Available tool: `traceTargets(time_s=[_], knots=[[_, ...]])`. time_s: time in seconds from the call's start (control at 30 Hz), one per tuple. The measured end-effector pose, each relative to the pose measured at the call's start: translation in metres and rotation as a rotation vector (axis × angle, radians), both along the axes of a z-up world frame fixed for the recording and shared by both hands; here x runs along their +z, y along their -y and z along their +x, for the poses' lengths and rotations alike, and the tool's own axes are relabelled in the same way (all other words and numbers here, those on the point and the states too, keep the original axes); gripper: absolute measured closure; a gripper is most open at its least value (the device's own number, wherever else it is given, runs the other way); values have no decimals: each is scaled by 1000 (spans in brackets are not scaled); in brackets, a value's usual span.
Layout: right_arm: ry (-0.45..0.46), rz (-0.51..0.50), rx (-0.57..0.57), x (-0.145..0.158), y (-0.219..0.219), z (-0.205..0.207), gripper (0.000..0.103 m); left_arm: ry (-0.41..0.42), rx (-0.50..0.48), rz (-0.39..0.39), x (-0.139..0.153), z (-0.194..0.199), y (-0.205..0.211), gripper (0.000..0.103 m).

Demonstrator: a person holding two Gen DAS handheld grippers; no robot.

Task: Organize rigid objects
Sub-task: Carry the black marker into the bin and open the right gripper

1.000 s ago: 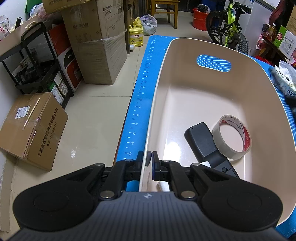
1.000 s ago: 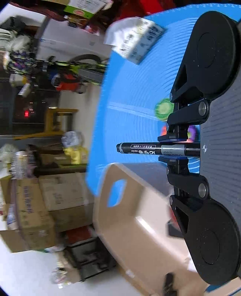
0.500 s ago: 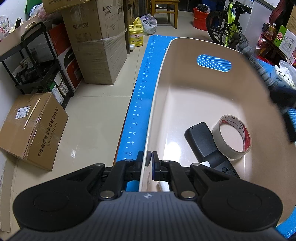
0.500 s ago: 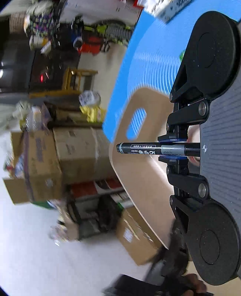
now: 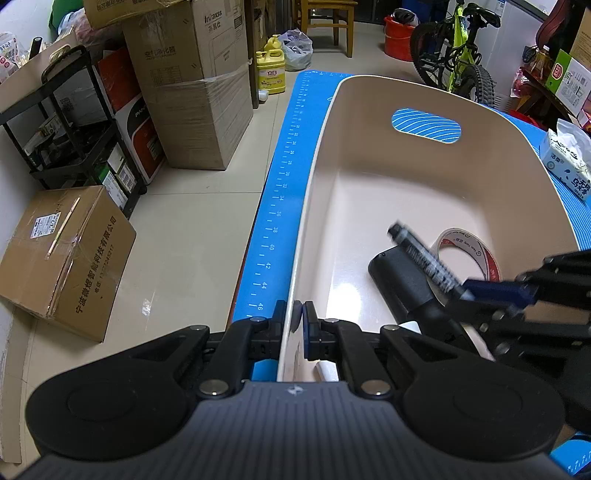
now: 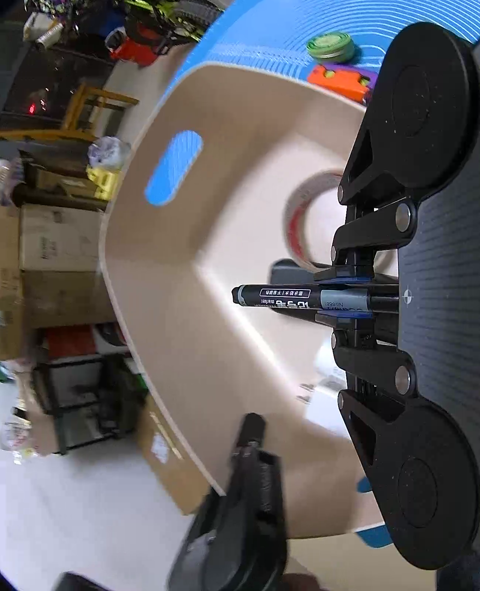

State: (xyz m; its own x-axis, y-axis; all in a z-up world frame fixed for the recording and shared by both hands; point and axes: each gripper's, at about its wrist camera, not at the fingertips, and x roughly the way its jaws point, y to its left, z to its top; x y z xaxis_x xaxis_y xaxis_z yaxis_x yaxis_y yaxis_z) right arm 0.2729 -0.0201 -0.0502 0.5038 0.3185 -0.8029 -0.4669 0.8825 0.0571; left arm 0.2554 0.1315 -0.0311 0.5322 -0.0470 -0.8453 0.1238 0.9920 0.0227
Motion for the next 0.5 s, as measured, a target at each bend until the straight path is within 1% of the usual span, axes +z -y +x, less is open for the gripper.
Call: traceTargets(time_s=[0.17, 0.23, 0.27, 0.3, 0.37, 0.43, 0.5], knots=[[-16, 1, -3, 0, 0, 2, 77, -1, 0, 3, 0, 0, 0, 94], [-6, 28, -1, 3, 4, 0, 74, -1, 1, 0, 0, 0, 0, 94], [0, 41, 1, 4, 9, -1, 70, -1, 1, -1, 0, 0, 0, 94], [11, 56, -2, 6, 13, -2, 66, -1, 1, -1, 0, 0, 1, 94], [27, 80, -9, 13, 21, -3, 65, -1, 1, -1, 0, 0, 0, 94], [62, 110, -26, 23, 32, -6, 59, -2, 2, -3, 0, 1, 1, 94], [106, 130, -54, 35, 45, -9, 59, -2, 1, -4, 1, 1, 1, 94]])
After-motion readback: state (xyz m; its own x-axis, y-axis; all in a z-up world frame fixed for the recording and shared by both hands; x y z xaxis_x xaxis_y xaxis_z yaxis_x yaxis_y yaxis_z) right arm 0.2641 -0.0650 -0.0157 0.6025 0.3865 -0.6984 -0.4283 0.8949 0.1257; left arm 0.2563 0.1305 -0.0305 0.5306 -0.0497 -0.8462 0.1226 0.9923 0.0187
